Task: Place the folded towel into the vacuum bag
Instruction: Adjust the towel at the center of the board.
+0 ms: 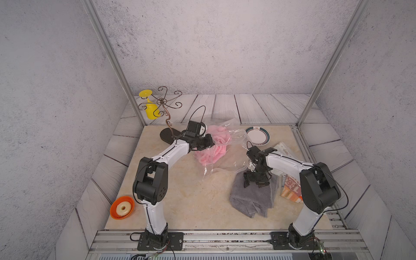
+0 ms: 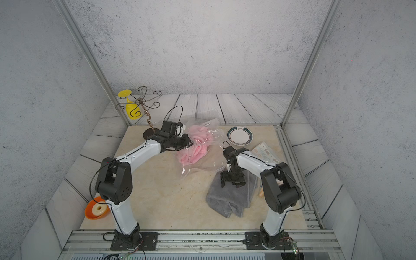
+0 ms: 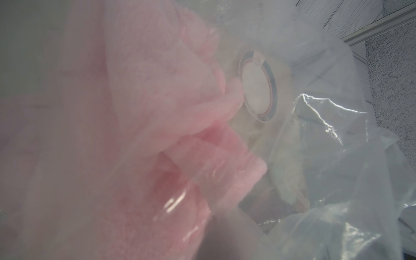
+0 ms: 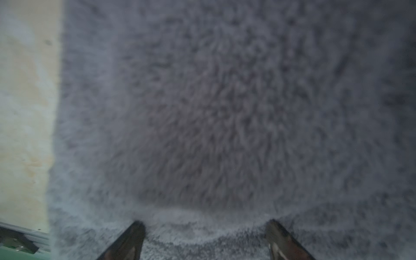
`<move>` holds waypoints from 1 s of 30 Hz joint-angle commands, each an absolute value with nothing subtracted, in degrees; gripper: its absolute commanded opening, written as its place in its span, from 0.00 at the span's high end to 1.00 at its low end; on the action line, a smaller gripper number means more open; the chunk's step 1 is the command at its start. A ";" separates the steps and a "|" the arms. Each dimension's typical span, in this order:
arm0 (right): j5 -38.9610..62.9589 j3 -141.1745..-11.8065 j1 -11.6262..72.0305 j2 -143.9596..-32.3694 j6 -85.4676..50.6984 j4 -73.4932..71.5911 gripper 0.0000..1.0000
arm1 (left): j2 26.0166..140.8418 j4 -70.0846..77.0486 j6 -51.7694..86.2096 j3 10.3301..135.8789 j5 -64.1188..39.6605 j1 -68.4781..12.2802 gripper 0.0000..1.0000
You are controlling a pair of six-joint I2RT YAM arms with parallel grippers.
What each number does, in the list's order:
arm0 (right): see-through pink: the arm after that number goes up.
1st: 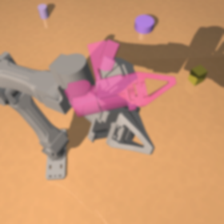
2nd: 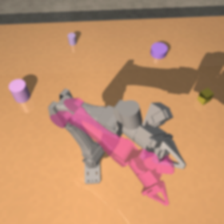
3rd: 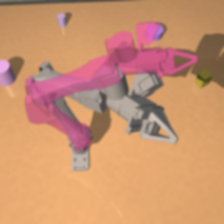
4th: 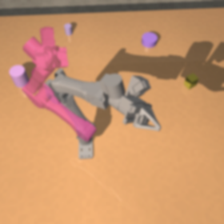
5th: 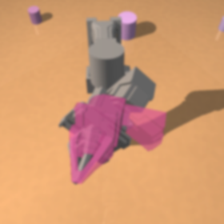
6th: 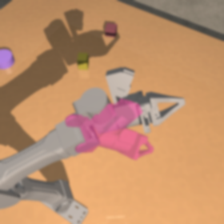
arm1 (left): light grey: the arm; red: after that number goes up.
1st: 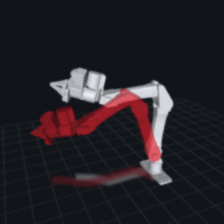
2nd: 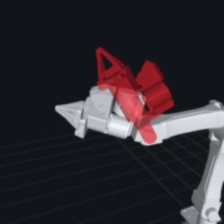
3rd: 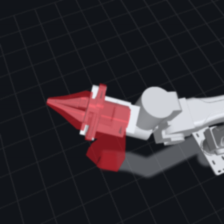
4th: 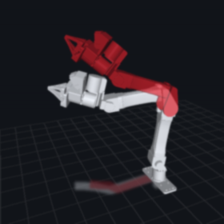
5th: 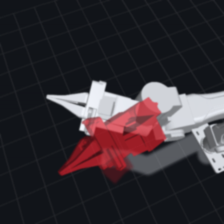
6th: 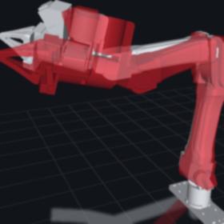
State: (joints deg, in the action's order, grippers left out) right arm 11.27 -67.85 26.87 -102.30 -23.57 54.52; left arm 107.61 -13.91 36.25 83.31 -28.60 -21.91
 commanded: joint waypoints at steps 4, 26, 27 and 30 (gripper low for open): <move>2.22 -78.40 24.70 -107.47 -23.00 45.98 0.14 | 105.29 -16.15 35.86 81.60 -26.98 -22.06 1.00; 5.80 -65.71 17.78 -92.58 -31.90 53.87 0.01 | 106.04 -18.19 34.15 83.41 -27.07 -23.66 1.00; 9.03 -65.70 17.19 -93.97 -30.71 52.89 0.01 | 106.15 -18.13 34.23 83.43 -27.23 -23.64 1.00; 16.02 -65.99 16.58 -99.20 -28.86 51.10 0.01 | 106.35 -18.24 34.35 83.41 -27.42 -23.64 1.00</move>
